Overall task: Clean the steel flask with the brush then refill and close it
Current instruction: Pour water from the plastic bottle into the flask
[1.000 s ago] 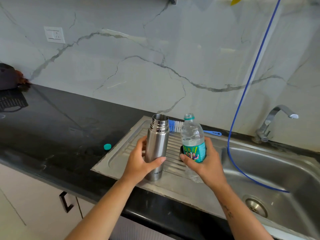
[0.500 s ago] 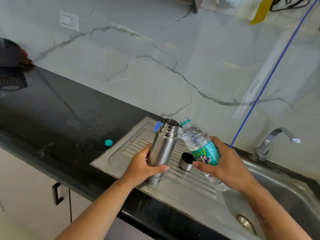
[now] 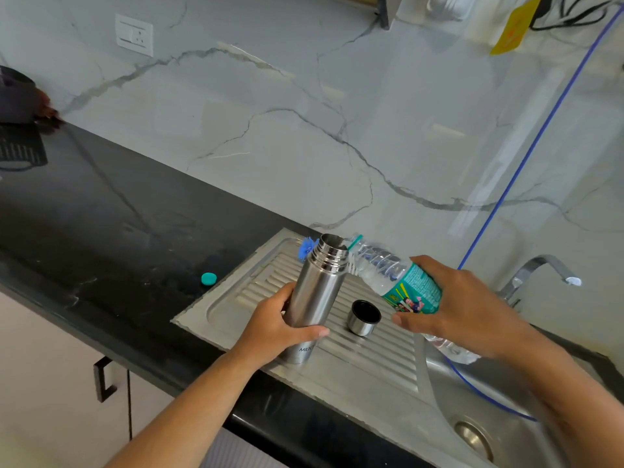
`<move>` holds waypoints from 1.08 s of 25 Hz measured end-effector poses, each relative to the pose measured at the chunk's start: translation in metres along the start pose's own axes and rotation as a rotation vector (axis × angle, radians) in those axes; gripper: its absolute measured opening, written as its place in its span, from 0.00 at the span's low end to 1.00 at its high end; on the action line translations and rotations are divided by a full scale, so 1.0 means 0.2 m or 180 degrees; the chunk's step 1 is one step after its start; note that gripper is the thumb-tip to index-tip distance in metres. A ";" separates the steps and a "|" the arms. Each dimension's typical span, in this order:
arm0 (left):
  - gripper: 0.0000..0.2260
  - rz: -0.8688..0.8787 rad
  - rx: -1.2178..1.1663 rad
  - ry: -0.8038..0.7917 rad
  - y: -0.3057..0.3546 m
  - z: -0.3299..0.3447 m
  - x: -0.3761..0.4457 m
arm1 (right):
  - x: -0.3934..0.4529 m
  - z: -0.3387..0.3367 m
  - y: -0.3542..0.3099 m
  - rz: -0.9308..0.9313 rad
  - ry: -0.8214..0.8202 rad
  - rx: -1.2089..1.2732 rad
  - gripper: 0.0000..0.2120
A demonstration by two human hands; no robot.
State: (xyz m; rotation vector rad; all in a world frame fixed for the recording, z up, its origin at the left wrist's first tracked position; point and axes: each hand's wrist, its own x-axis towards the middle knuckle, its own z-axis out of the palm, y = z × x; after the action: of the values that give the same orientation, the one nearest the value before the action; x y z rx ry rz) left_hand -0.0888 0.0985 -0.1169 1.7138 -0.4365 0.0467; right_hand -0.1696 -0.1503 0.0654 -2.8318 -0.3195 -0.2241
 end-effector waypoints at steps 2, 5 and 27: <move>0.29 0.0013 0.0015 0.0004 0.00 0.00 0.00 | 0.01 -0.02 0.00 -0.0022 -0.0012 -0.0091 0.29; 0.30 0.0017 0.0050 0.0023 0.00 0.00 0.00 | 0.02 -0.05 0.01 -0.0001 -0.0062 -0.0288 0.34; 0.27 -0.0088 0.0177 0.0094 0.04 0.01 -0.02 | 0.07 -0.14 -0.01 -0.0063 -0.0163 -0.0672 0.34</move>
State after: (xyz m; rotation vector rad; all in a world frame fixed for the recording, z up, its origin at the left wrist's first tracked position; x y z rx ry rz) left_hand -0.0949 0.0966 -0.1100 1.7715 -0.3927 0.0646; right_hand -0.1608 -0.1550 0.0956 -3.0479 -0.3543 -0.2007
